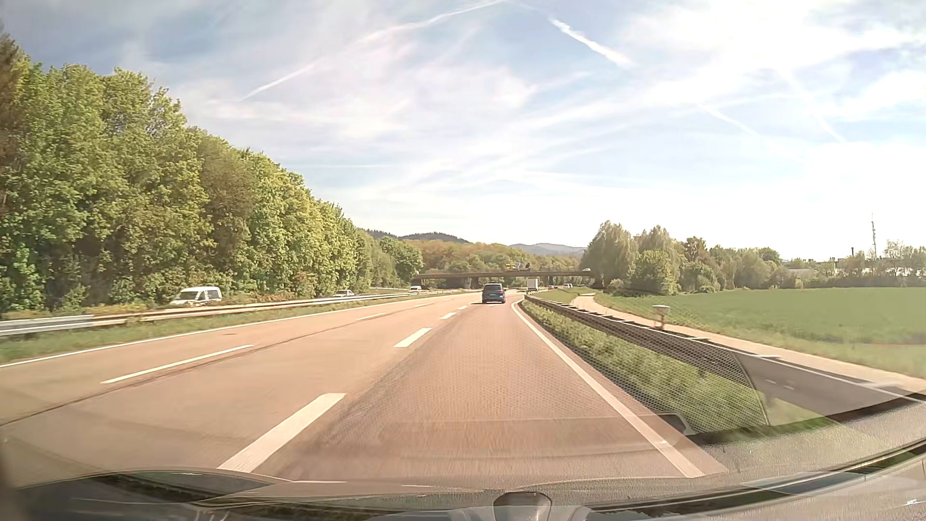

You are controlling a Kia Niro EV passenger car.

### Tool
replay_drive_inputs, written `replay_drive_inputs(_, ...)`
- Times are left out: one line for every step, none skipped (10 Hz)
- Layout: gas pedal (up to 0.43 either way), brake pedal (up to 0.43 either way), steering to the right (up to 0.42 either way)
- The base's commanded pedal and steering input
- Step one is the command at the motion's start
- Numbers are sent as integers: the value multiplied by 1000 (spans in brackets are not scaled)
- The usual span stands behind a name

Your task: Follow the waypoints while adhering to traffic rules and regulations

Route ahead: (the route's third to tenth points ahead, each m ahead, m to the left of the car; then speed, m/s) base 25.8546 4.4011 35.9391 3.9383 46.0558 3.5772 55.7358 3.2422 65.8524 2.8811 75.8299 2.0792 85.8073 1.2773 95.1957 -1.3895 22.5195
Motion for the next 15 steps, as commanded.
replay_drive_inputs(47, 0, 5)
replay_drive_inputs(47, 0, 6)
replay_drive_inputs(47, 0, 6)
replay_drive_inputs(47, 0, 6)
replay_drive_inputs(47, 0, 6)
replay_drive_inputs(47, 0, 6)
replay_drive_inputs(47, 0, 6)
replay_drive_inputs(47, 0, 7)
replay_drive_inputs(47, 0, 8)
replay_drive_inputs(47, 0, 10)
replay_drive_inputs(39, 0, 11)
replay_drive_inputs(39, 0, 11)
replay_drive_inputs(39, 0, 11)
replay_drive_inputs(39, 0, 12)
replay_drive_inputs(39, 0, 13)
